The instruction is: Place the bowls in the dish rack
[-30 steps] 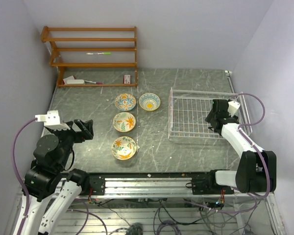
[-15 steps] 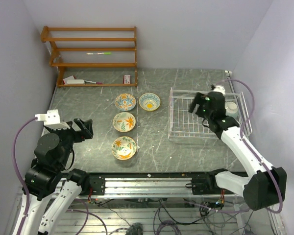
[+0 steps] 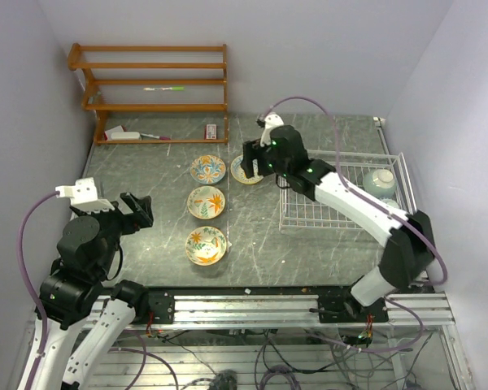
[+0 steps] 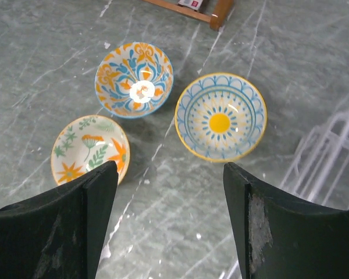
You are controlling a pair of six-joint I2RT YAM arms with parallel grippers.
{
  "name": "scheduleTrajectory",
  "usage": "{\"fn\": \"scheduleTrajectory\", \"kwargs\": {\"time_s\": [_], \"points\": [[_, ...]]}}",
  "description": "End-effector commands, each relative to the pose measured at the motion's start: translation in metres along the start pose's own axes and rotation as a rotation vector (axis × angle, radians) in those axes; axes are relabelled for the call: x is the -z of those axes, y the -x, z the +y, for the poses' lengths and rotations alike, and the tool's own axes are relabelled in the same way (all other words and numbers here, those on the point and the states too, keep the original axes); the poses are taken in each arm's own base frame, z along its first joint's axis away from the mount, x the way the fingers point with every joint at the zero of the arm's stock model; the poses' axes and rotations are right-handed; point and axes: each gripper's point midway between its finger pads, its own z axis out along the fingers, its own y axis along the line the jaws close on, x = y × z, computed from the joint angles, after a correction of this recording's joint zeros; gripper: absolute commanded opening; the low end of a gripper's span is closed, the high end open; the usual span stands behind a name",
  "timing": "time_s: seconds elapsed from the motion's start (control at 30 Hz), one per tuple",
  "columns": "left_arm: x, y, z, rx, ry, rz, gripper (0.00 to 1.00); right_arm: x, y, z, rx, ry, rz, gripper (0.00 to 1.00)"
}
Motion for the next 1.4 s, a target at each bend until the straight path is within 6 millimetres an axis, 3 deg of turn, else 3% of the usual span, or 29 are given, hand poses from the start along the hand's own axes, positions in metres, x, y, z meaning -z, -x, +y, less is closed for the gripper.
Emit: {"fn": "scheduleTrajectory", "kwargs": {"time_s": [0.0,0.2,0.43,0.77,0.87,1.0,1.1,1.23,1.37], "points": [[0.006,0.011,0.002,0.026,0.014,-0.036,0.98,-0.04,-0.008,0.007,0.093,0.027,0.066,0.72],[0.008,0.014,0.0,0.041,-0.001,-0.046,0.98,-0.088,-0.048,-0.001,0.148,-0.041,0.176,0.7],[0.007,0.01,0.002,0.035,0.01,-0.036,0.98,-0.113,-0.082,0.012,0.197,-0.001,0.227,0.69],[0.009,0.012,0.003,0.03,0.008,-0.048,0.98,-0.148,-0.117,-0.008,0.271,-0.133,0.286,0.6],[0.008,0.011,0.004,0.023,0.011,-0.046,0.98,-0.153,-0.116,-0.016,0.286,-0.187,0.27,0.52],[0.005,0.008,0.004,0.019,0.012,-0.039,0.98,-0.155,-0.114,-0.026,0.29,-0.246,0.246,0.29],[0.003,0.006,0.004,0.016,0.015,-0.035,0.98,-0.153,-0.11,-0.023,0.287,-0.226,0.231,0.13],[0.002,0.006,0.004,0.011,0.018,-0.031,0.98,-0.143,-0.092,0.006,0.255,-0.073,0.172,0.03],[0.003,0.007,0.004,0.009,0.021,-0.034,0.98,-0.112,-0.048,0.051,0.184,0.152,0.037,0.01]]}}
